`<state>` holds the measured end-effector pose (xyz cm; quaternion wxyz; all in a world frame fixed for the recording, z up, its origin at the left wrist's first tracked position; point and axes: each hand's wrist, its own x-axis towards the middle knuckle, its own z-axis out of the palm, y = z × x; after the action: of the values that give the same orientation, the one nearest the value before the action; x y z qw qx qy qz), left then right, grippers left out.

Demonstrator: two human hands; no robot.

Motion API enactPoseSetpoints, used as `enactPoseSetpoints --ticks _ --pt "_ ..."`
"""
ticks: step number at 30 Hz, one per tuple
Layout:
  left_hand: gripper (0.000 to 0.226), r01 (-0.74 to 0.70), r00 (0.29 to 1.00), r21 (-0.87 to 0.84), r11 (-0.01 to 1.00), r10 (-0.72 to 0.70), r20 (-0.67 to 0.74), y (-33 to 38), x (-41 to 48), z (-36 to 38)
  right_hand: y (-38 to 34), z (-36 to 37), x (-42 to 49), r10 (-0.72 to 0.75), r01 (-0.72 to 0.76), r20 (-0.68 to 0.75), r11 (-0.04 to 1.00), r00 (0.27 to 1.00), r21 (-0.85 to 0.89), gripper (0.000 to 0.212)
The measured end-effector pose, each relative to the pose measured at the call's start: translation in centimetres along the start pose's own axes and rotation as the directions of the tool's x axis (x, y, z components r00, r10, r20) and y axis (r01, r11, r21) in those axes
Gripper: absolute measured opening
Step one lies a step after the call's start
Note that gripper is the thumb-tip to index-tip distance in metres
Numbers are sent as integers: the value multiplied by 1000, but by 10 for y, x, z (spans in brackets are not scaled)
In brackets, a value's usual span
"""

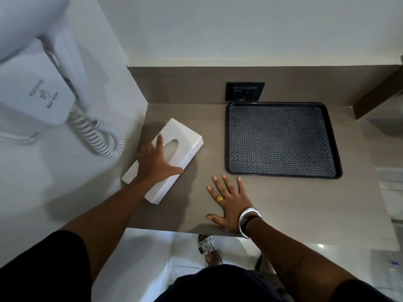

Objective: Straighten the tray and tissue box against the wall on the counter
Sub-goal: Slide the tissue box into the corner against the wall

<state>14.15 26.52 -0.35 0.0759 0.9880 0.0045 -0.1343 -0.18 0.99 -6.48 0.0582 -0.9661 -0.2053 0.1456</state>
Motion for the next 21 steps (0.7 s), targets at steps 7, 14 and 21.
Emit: enactPoseSetpoints --ticks 7,14,21 --pt "136 325 941 -182 928 -336 -33 19 27 -6 0 0 2 -3 3 -15 1000 1000 9 85" --pt "129 391 897 -226 892 -424 -124 14 33 -1 2 0 4 -9 9 -17 1000 1000 -18 83" --pt "115 289 922 -244 926 -338 -191 14 29 2 1 -2 5 -1 1 12 1000 1000 -29 81"
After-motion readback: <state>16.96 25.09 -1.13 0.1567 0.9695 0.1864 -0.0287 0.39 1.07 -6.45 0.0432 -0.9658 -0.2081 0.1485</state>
